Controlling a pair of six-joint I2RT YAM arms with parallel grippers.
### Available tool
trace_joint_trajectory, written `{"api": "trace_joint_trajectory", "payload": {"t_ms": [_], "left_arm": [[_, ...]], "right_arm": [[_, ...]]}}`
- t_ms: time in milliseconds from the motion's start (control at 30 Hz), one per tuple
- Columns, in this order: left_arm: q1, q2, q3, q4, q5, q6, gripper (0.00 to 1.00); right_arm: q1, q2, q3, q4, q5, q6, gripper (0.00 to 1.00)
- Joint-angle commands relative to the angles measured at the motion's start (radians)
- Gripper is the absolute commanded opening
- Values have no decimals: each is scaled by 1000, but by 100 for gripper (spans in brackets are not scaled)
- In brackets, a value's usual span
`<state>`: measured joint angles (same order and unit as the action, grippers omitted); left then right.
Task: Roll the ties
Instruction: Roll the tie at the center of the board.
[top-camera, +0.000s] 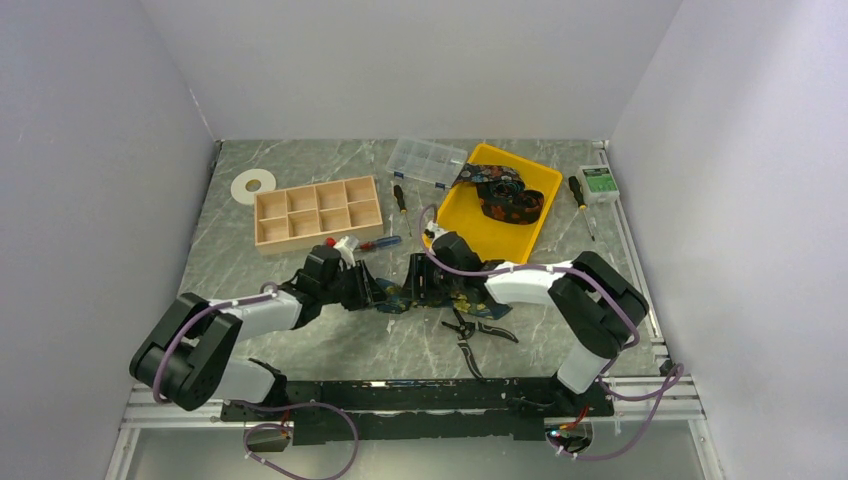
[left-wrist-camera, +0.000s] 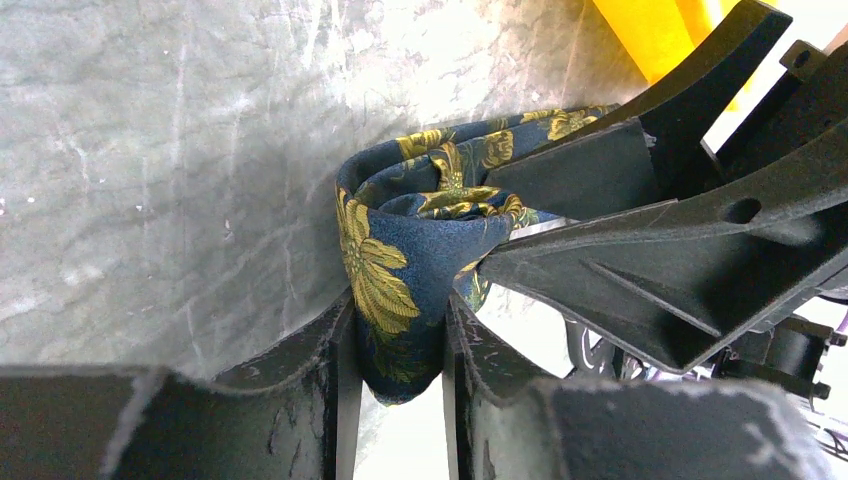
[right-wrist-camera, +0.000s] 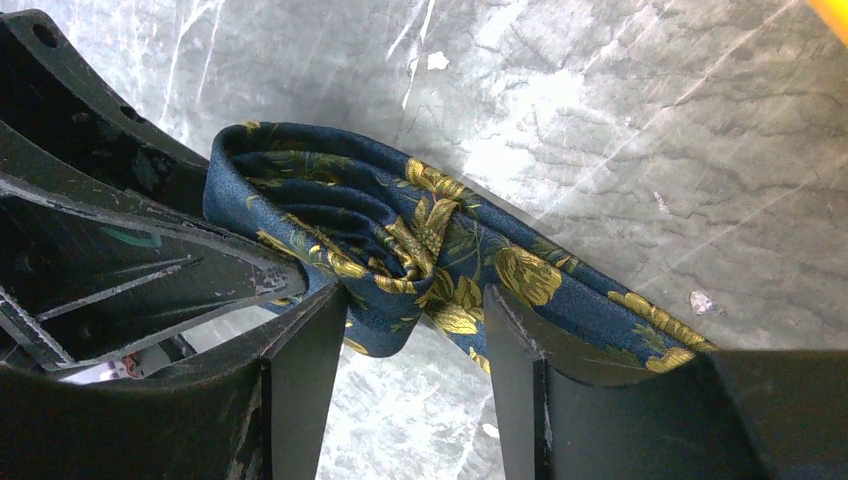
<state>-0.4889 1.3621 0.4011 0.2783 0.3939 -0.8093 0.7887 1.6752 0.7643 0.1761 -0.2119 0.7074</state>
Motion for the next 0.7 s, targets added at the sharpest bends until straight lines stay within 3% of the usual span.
{"api": "trace_joint_trajectory", "payload": {"t_ms": [0, 167, 367, 667], "left_arm": [[-14, -54, 30, -67, -63, -15, 22], [-14, -157, 54, -267, -209, -27, 10], [-14, -236, 168, -685, -434, -19, 3], [-16, -69, 450, -1118, -775, -10, 3]], "right_arm": [[-9, -2, 35, -83, 7, -37, 58], [-6, 14, 79, -103, 1, -45, 59], [27, 11, 133, -137, 31, -63, 59], [47, -137, 54, -157, 95, -78, 60]]}}
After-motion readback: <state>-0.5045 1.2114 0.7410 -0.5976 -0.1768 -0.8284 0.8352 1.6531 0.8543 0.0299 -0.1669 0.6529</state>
